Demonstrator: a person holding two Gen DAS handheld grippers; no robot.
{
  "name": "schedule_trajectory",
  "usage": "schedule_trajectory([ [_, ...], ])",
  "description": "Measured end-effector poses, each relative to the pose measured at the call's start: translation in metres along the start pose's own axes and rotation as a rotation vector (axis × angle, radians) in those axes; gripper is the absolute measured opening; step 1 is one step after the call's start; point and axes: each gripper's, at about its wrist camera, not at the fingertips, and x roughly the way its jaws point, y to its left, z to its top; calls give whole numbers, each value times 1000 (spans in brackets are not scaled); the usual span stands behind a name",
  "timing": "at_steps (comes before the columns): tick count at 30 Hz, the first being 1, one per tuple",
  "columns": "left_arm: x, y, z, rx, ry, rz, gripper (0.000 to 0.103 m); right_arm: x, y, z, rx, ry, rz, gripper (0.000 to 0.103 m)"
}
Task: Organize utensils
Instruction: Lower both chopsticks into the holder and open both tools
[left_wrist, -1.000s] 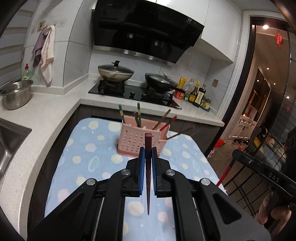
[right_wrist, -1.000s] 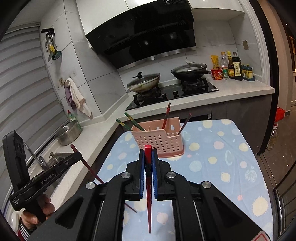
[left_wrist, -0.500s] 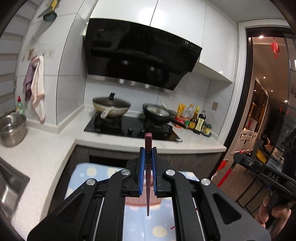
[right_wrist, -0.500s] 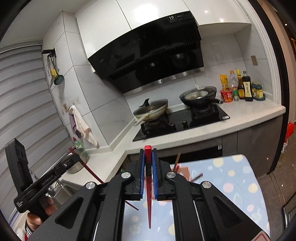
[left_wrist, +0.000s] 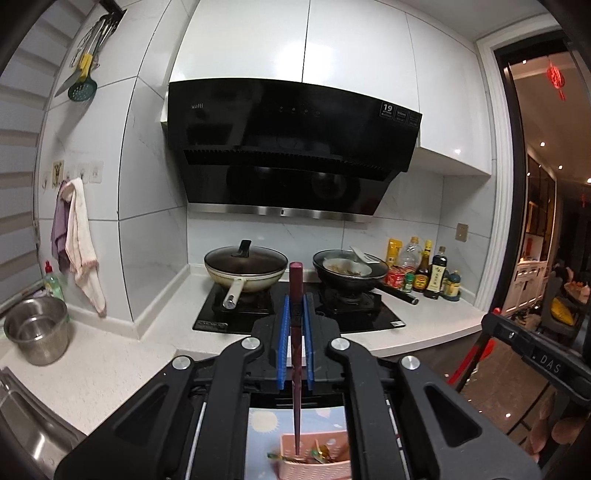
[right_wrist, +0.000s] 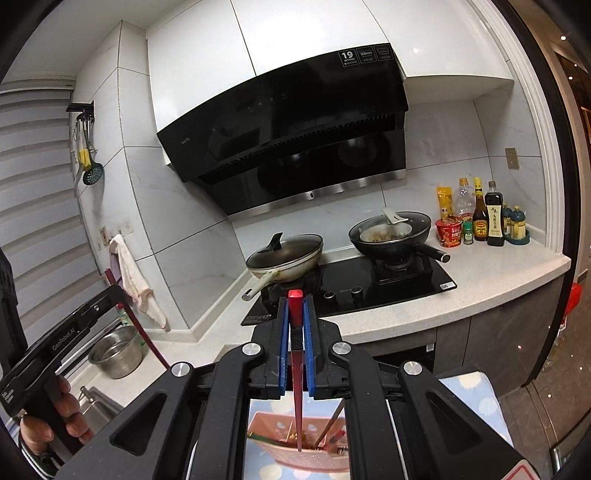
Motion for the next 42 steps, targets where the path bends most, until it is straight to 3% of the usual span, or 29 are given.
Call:
schedule_trajectory([
  [9, 38, 3, -24, -7, 59, -11, 7, 44, -3, -12, 6, 39, -14, 7],
  [19, 73, 15, -71, -57, 168, -18, 7, 89, 3, -58, -42, 147, -32, 7],
  [28, 87, 20, -106, -88, 234, -20, 7, 105, 1, -88, -64, 219, -44, 7],
  [29, 86, 20, -108, -94, 233, -17, 8, 104, 1, -89, -64, 218, -46, 12],
  [30, 84, 20, -109, -99, 235, -12, 10, 104, 1, -90, -68, 219, -54, 16],
  [32, 80, 18, -112, -101, 233, 3, 33, 100, 2, -90, -79, 210, -70, 32],
  [34, 72, 17, -113, -86, 220, 42, 53, 92, 3, -90, -82, 199, -76, 42],
  [35, 67, 15, -113, -81, 215, 57, 57, 87, 4, -89, -82, 192, -77, 47],
  [42, 32, 10, -123, -68, 225, 85, 62, 46, 13, -101, -119, 178, -94, 58],
])
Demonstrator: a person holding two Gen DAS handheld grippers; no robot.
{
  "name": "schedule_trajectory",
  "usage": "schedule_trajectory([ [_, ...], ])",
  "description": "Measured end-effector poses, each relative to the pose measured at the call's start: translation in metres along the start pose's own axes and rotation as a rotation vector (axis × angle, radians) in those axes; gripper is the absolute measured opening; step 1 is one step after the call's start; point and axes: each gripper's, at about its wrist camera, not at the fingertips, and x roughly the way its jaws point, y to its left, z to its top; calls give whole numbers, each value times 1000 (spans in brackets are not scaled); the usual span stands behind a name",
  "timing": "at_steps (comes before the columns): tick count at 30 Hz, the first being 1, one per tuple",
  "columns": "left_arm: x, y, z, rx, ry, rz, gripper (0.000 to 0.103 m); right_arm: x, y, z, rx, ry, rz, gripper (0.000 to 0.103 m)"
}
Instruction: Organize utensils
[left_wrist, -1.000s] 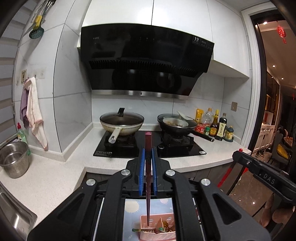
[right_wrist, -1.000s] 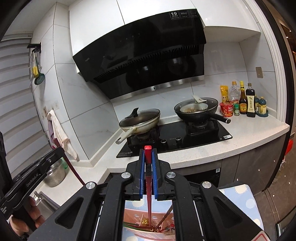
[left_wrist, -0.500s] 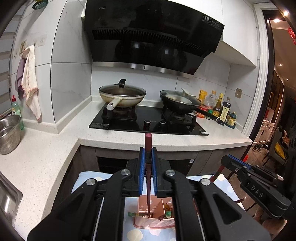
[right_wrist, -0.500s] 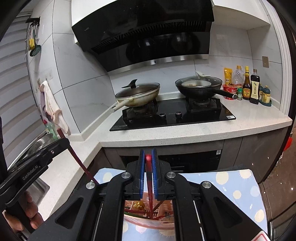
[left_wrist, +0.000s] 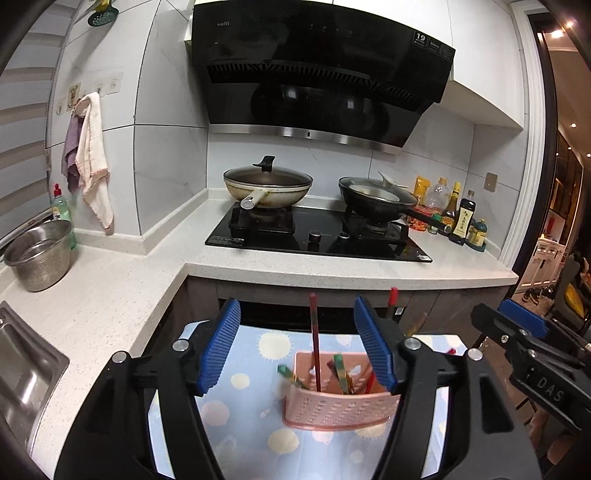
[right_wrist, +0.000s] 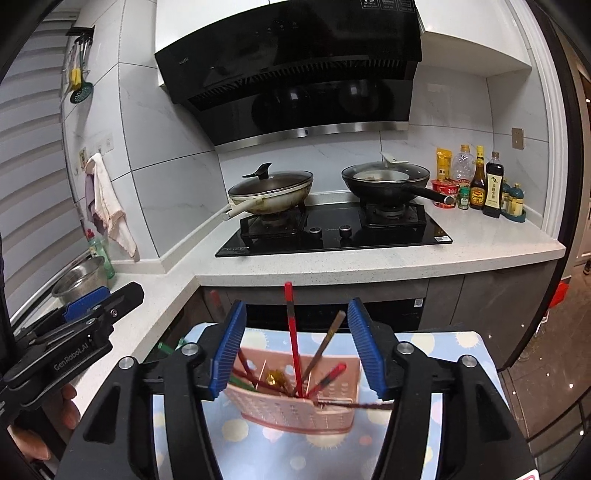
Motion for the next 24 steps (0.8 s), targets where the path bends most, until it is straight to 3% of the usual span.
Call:
schedule_trajectory([
  [2, -12, -1, -7, 0, 3, 8, 72, -11, 2, -7, -7, 5, -7, 59],
  [11, -62, -9, -40, 56, 11, 45, 87, -62, 9, -45, -10, 35, -51, 60],
  [24, -93, -16, -86, 60, 81, 40, 91, -100, 22, -97, -23, 85, -84, 69],
])
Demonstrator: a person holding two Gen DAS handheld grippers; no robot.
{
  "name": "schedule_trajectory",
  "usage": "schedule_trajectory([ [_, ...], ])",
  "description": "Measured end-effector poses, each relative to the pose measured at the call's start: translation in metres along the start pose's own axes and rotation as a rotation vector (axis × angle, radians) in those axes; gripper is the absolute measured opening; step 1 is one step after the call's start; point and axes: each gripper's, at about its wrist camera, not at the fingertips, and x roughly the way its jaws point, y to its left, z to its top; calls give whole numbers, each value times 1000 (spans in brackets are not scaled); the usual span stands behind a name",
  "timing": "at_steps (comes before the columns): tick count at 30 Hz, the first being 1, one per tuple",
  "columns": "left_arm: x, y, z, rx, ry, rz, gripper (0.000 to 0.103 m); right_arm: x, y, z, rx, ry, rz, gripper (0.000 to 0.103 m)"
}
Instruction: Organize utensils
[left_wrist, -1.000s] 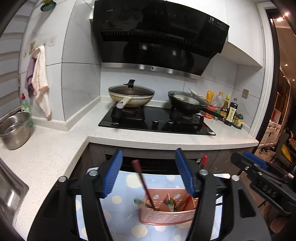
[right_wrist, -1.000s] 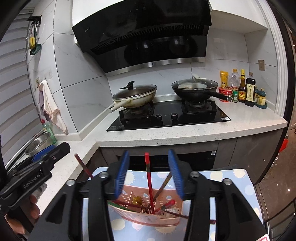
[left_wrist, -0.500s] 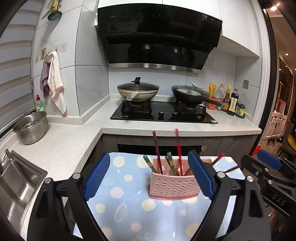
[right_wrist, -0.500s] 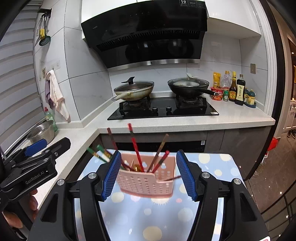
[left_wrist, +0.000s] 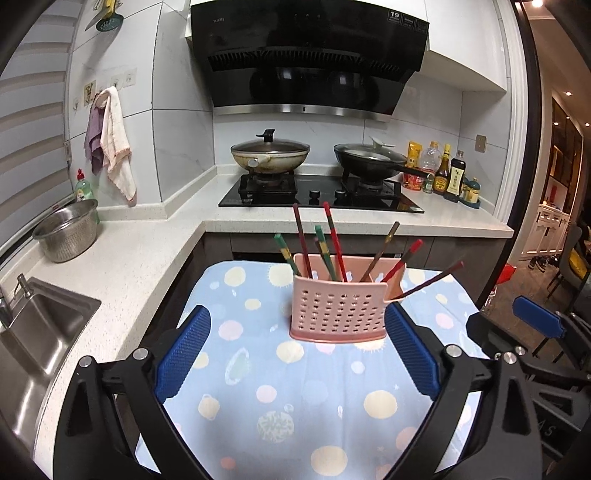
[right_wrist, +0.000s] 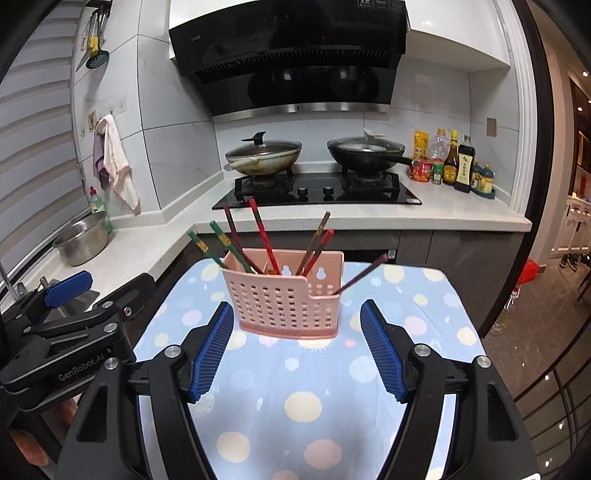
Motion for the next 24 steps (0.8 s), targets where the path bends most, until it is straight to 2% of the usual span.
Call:
schedule_trajectory([
  [3, -1, 0, -7, -7, 11, 3, 92, -3, -1, -8, 11, 5, -15, 71],
  [7, -2, 3, -15, -26, 26, 14, 94, -7, -2, -17, 19, 1, -37, 85],
  [15, 1, 2, -30, -28, 52, 50, 96, -6, -2, -27, -1, 3, -67, 87],
  [17, 2, 1, -33, -33, 63, 70, 96, -6, -2, -30, -4, 3, -93, 97],
  [24, 3, -4, -44, -19, 79, 63, 96, -5, -8, -42, 16, 17, -124, 97],
])
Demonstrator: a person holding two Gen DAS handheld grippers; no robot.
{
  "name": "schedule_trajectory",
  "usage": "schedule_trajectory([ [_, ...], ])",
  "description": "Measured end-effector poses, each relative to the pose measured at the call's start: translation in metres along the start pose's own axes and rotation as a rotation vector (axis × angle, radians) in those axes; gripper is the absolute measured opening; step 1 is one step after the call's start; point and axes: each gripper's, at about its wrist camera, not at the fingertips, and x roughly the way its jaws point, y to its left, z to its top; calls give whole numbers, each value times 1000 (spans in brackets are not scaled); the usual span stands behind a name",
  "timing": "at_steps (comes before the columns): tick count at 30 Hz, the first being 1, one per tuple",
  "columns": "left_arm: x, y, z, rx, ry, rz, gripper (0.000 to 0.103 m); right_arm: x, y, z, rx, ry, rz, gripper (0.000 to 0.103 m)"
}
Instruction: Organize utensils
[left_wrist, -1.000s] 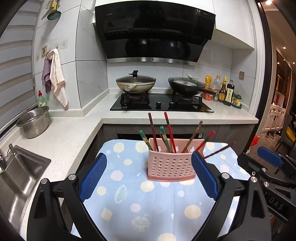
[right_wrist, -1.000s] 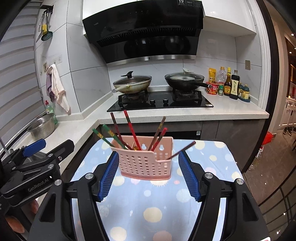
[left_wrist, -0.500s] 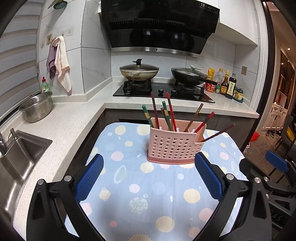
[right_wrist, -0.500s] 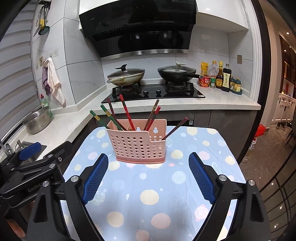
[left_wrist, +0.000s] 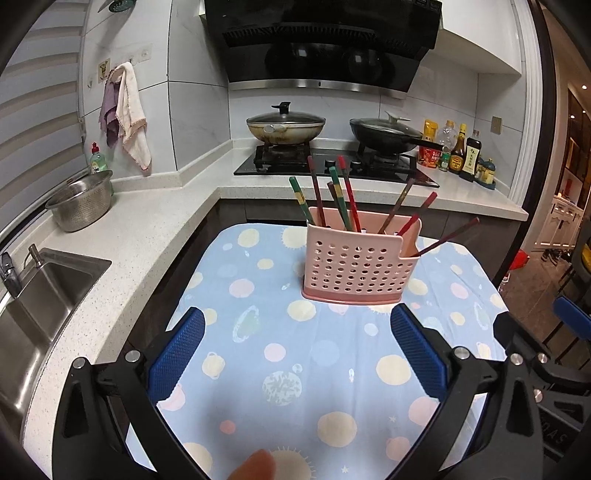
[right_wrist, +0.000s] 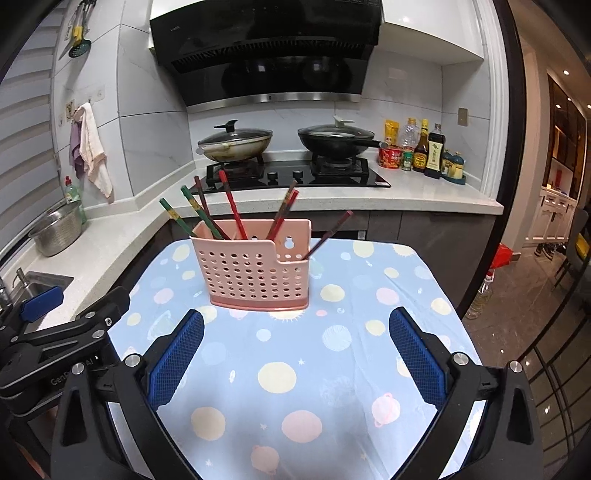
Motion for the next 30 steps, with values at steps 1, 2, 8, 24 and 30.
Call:
schedule_trajectory([
  [1, 0, 0, -2, 1, 3, 2, 96, 1, -1, -2, 1, 4, -3, 97],
  [2, 1, 0, -4, -1, 8, 6, 96, 1, -1, -4, 2, 8, -5, 97],
  [8, 5, 2, -16, -17, 45, 43, 96, 6, -1, -14, 10, 45, 2, 97],
  [24, 9, 6, -29, -18, 79, 56, 96, 11, -4, -27, 4, 48, -29, 97],
  [30, 9, 5, -30, -24, 87, 55, 96, 11, -2, -32, -3, 58, -24, 97],
])
